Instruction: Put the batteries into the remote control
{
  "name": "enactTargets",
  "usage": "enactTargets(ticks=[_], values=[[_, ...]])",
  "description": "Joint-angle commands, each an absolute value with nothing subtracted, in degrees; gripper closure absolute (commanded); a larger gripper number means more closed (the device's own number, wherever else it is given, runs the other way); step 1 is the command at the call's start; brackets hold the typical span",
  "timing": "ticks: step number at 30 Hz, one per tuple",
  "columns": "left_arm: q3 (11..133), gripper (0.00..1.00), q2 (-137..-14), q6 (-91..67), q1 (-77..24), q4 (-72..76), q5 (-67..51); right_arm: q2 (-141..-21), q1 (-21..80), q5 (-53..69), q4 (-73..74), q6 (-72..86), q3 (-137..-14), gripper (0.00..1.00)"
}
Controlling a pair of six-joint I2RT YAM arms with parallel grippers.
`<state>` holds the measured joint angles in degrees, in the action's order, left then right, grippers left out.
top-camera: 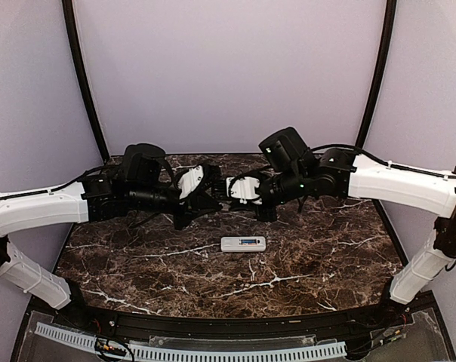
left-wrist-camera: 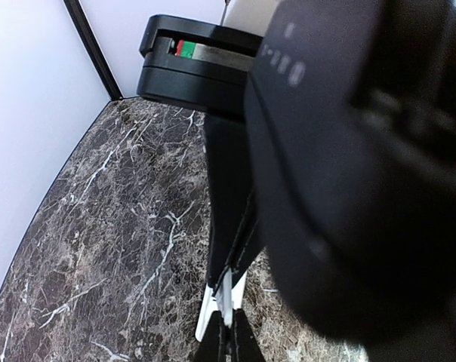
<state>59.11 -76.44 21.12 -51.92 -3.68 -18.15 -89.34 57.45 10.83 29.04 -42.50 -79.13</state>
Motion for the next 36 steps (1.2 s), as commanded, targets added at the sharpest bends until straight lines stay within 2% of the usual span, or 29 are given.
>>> enactTargets(ticks=[1, 4, 7, 9, 10, 13, 16, 18, 22, 24, 29, 36], values=[[59.27, 1.0, -75.44, 24.69, -52.2, -4.38, -18.3, -87.01, 57.96, 12.69, 24.6, -40.03, -78.04, 0.87], [59.02, 1.0, -73.76, 27.26, -52.21, -4.02, -18.9, -84.47, 57.65, 12.5, 22.42, -38.1, -76.25, 0.69], [58.94, 1.0, -71.68, 32.0, -52.48, -3.92, -18.84, -79.68, 55.66, 16.42, 18.72, -33.66, -73.06, 0.4], [59.12, 1.0, -70.13, 35.6, -53.01, -4.04, -18.18, -75.99, 53.3, 22.1, 16.17, -28.71, -71.02, 0.29], [59.39, 1.0, -69.3, 36.91, -53.84, -4.22, -17.75, -74.27, 52.05, 24.82, 13.87, -25.61, -69.76, 0.26], [60.73, 1.0, -68.16, 44.76, -56.41, -4.8, -14.27, -69.09, 49.48, 29.61, 5.11, -14.84, -65.27, 0.03], [62.89, 1.0, -67.97, 52.89, -61.17, -5.17, -9.1, -67.42, 45.59, 32.84, -2.09, -1.3, -64.11, 0.01], [63.5, 1.0, -68.61, 60.21, -64.29, -4.14, -3.23, -69.63, 43.34, 34.64, 4.11, 7.28, -69.23, 0.03], [61.8, 1.0, -70.63, 74.26, -68.51, 3.2, 10.65, -75.61, 42.54, 31.15, 20.25, 18.14, -81.6, 0.23], [59.47, 1.0, -71.2, 79.44, -70.15, 8.44, 14.55, -76.85, 42.48, 28.47, 26.07, 23.36, -83.39, 0.26], [52.67, 1.0, -73.05, 91.86, -74.37, 23.18, 22.04, -73.58, 42.54, 33.45, 22.92, 35.1, -76.87, 0.32], [45.87, 1.0, -76.47, 105.55, -77.84, 45.08, 24.99, -71.21, 46.21, 33.84, 22.75, 39.36, -71.4, 0.36]])
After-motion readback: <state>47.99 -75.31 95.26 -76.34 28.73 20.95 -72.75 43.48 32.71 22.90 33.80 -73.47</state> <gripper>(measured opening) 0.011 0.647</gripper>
